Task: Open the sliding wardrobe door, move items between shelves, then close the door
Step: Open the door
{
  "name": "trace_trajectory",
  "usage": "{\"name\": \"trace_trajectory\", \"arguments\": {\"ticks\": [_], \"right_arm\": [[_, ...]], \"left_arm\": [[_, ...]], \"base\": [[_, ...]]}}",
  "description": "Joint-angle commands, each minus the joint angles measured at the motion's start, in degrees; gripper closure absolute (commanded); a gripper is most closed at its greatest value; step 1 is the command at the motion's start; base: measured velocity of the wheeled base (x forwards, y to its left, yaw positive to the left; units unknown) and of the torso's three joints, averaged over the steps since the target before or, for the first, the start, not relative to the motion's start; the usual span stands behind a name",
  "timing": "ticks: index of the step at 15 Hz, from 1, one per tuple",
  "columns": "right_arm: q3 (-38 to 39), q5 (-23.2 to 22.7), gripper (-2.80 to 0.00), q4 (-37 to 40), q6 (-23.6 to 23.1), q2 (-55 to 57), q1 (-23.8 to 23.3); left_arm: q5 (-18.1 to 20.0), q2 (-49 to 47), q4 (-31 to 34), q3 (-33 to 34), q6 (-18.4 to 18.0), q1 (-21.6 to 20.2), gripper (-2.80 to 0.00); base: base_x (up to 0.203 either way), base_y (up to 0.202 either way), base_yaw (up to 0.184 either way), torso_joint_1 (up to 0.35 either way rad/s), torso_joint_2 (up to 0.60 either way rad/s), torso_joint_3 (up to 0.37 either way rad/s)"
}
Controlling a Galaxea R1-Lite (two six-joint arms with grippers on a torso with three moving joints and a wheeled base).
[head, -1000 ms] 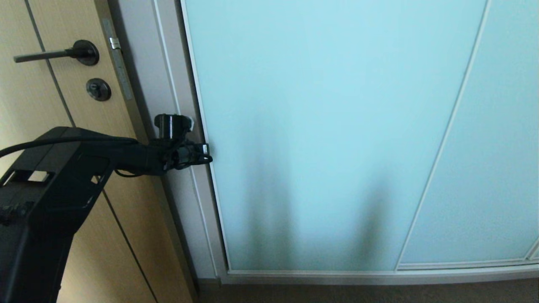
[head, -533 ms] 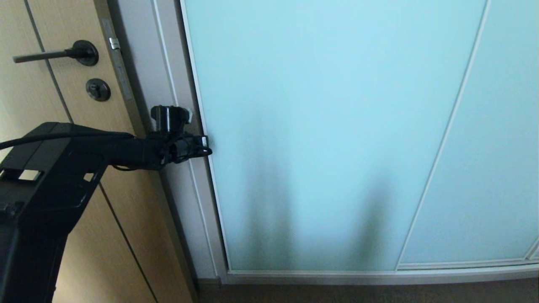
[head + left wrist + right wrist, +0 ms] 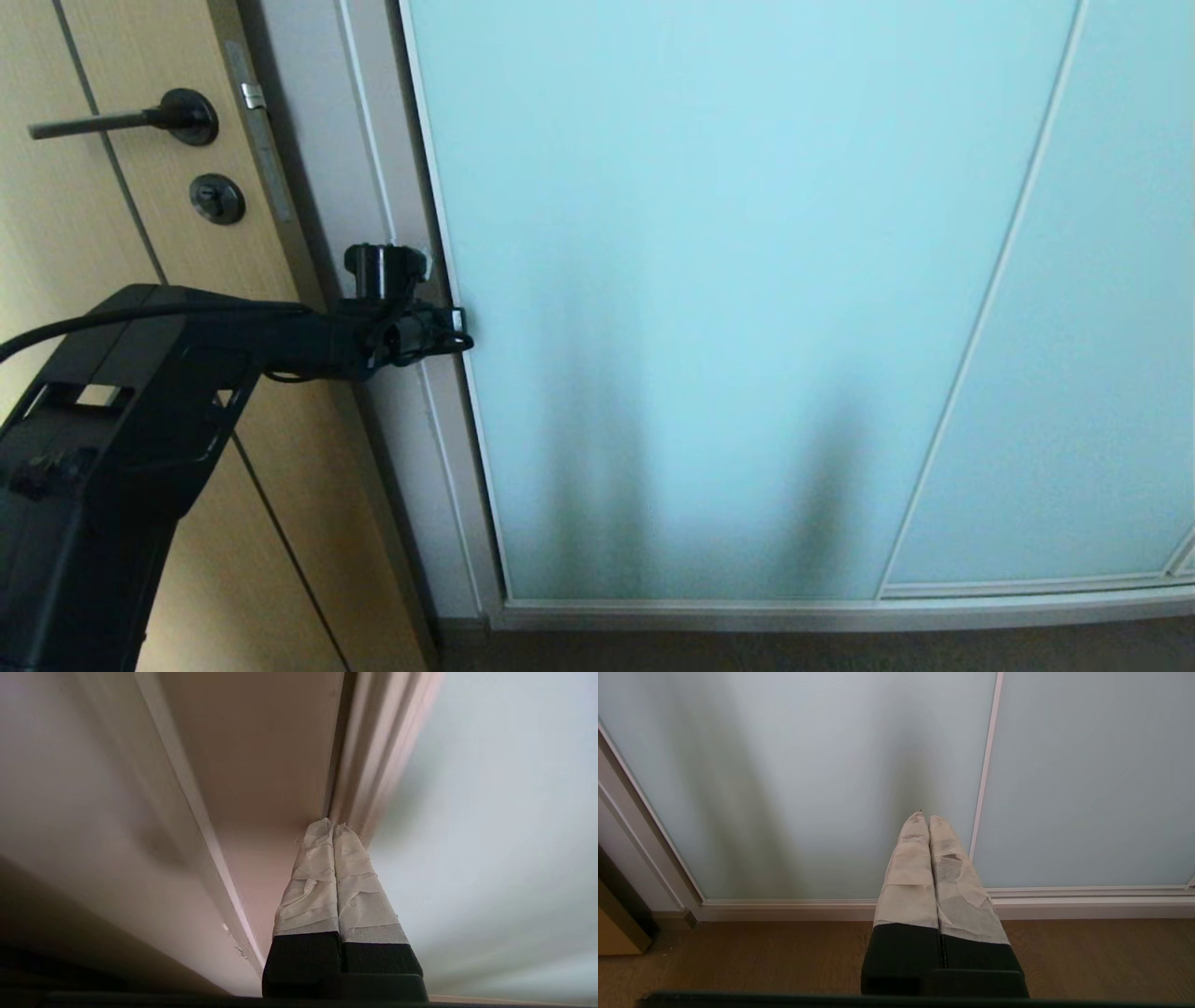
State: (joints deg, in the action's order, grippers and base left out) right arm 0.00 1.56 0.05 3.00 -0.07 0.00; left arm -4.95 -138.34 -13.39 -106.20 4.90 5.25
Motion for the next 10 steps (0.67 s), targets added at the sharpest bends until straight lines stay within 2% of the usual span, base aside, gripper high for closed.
{"name": "trace_trajectory", "arguments": {"ticks": [1, 7, 10], "right_arm": [[0.1, 0.0, 0.0, 0.0, 0.0, 0.0, 0.0], [0.1, 0.0, 0.0, 0.0, 0.0, 0.0, 0.0], [0.1, 0.0, 0.0, 0.0, 0.0, 0.0, 0.0]], "left_arm": [[-0.1, -0.7, -0.1, -0.4, 0.0, -0.2, 0.0], [-0.1, -3.2, 0.0, -2.7, -0.1, -0.2, 0.0], [-0.1, -2.4, -0.8, -0.2, 0.2, -0.2, 0.0]], "base": [[0.0, 0.0, 0.0, 0.0, 0.0, 0.0], [0.0, 0.0, 0.0, 0.0, 0.0, 0.0], [0.0, 0.0, 0.0, 0.0, 0.0, 0.0]]}}
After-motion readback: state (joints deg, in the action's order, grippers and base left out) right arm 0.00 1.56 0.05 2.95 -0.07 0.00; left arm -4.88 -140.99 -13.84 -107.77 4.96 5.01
